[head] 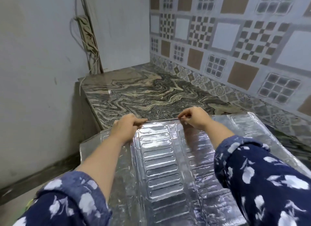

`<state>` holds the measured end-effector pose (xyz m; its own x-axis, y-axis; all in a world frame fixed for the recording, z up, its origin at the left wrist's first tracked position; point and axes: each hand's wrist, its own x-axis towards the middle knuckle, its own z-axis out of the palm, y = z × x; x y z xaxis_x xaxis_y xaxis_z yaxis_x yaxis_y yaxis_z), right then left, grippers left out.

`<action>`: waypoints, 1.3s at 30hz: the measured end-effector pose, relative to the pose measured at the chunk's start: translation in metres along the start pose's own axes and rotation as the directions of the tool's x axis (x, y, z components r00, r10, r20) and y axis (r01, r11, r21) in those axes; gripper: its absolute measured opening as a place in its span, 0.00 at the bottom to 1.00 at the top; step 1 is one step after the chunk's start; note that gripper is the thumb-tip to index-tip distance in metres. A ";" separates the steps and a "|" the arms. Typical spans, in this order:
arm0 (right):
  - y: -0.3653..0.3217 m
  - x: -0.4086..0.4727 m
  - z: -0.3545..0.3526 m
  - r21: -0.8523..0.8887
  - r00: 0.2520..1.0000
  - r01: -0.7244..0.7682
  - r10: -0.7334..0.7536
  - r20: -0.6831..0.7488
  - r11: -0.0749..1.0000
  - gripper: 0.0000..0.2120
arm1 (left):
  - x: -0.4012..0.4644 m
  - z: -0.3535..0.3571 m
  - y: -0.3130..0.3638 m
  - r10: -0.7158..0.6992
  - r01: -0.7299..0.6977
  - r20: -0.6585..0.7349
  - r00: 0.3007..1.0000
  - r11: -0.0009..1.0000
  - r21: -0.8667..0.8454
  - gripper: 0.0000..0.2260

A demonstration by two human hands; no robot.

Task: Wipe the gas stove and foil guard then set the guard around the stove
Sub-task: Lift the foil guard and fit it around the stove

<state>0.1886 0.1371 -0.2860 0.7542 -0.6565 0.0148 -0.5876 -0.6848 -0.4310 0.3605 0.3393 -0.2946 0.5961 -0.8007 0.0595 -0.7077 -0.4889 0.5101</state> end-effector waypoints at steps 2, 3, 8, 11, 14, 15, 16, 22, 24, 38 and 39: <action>-0.002 0.000 -0.009 -0.068 0.999 -0.039 0.038 -0.016 0.997 0.10 | 0.001 -0.019 -0.002 0.011 -0.010 -0.034 0.999 1.000 0.028 0.19; -0.002 -0.001 -0.013 -0.080 0.998 -0.057 0.055 -0.031 0.995 0.10 | 0.002 -0.027 -0.006 0.011 -0.010 -0.048 0.999 0.999 0.037 0.20; -0.010 -0.003 -0.023 0.148 0.992 -0.062 0.077 -0.096 0.987 0.07 | 0.001 -0.065 -0.026 0.002 0.011 -0.136 0.991 0.996 0.089 0.18; -0.026 -0.004 -0.021 0.227 0.991 -0.066 0.091 -0.103 0.972 0.07 | -0.003 -0.078 -0.033 -0.022 0.040 -0.189 0.982 0.995 0.089 0.18; -0.042 -0.004 -0.025 0.254 0.988 -0.070 0.102 -0.113 0.965 0.08 | -0.006 -0.091 -0.041 0.006 0.019 -0.215 0.977 0.994 0.110 0.17; -0.046 -0.004 -0.029 0.237 0.990 -0.074 0.100 -0.097 0.969 0.09 | -0.006 -0.095 -0.043 0.009 0.015 -0.219 0.976 0.994 0.105 0.16; -0.049 -0.004 -0.034 0.193 0.993 -0.081 0.095 -0.066 0.978 0.11 | -0.006 -0.100 -0.045 0.006 0.013 -0.225 0.974 0.996 0.085 0.14; -0.060 -0.020 -0.055 0.260 0.989 -0.131 0.144 -0.029 0.957 0.10 | -0.006 -0.116 -0.050 -0.003 -0.003 -0.225 0.974 1.000 -0.027 0.08; -0.066 -0.025 -0.062 0.319 0.986 -0.108 0.142 -0.087 0.942 0.10 | -0.004 -0.121 -0.051 0.002 -0.014 -0.210 0.978 0.998 -0.056 0.08; -0.104 -0.054 -0.162 0.198 0.863 -0.042 0.135 -0.487 0.979 0.04 | 0.013 -0.199 0.015 0.270 -0.266 -0.425 0.864 0.961 0.069 0.10; -0.104 -0.057 -0.163 0.193 0.844 -0.059 0.153 -0.513 0.979 0.04 | 0.015 -0.199 0.020 0.285 -0.281 -0.421 0.861 0.957 0.073 0.11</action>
<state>0.1591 0.1940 -0.0948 0.3968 -0.8212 0.4100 -0.5637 -0.5705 -0.5973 0.4307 0.3865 -0.1133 0.4711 -0.6829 0.5583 -0.8724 -0.2675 0.4090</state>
